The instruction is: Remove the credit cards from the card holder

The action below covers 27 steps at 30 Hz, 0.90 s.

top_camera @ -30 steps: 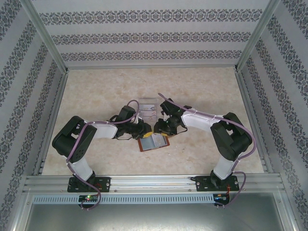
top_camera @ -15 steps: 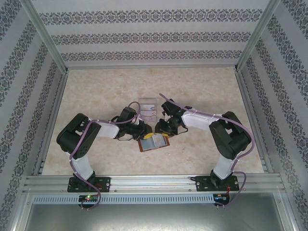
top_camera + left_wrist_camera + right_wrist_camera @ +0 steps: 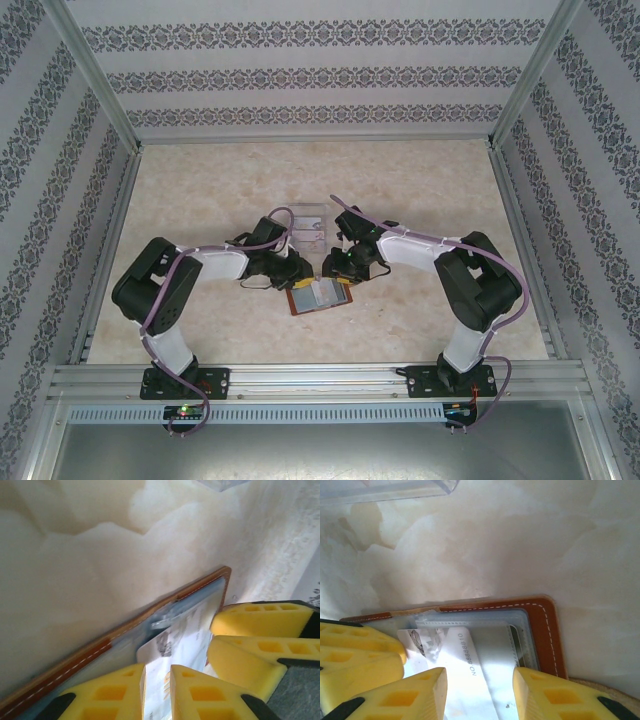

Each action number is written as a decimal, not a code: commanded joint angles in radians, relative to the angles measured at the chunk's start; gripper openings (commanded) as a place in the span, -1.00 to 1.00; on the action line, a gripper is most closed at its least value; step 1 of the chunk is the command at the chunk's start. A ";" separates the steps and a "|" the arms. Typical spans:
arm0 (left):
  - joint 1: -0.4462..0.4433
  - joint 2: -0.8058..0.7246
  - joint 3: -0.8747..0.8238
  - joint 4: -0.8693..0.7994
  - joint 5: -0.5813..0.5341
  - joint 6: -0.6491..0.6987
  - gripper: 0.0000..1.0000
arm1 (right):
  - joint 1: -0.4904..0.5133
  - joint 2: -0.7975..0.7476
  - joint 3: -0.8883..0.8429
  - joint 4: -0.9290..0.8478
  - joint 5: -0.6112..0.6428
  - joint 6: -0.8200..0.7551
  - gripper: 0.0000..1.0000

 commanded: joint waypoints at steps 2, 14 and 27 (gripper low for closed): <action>-0.009 -0.039 0.028 -0.138 -0.040 0.076 -0.59 | 0.001 0.021 0.012 -0.073 0.049 -0.018 -0.17; -0.009 -0.031 -0.021 0.067 0.042 -0.052 -0.56 | 0.022 -0.040 0.041 -0.049 0.018 -0.005 -0.16; -0.008 -0.007 -0.016 0.032 0.044 -0.047 -0.53 | 0.038 0.048 0.062 -0.035 -0.021 -0.015 -0.16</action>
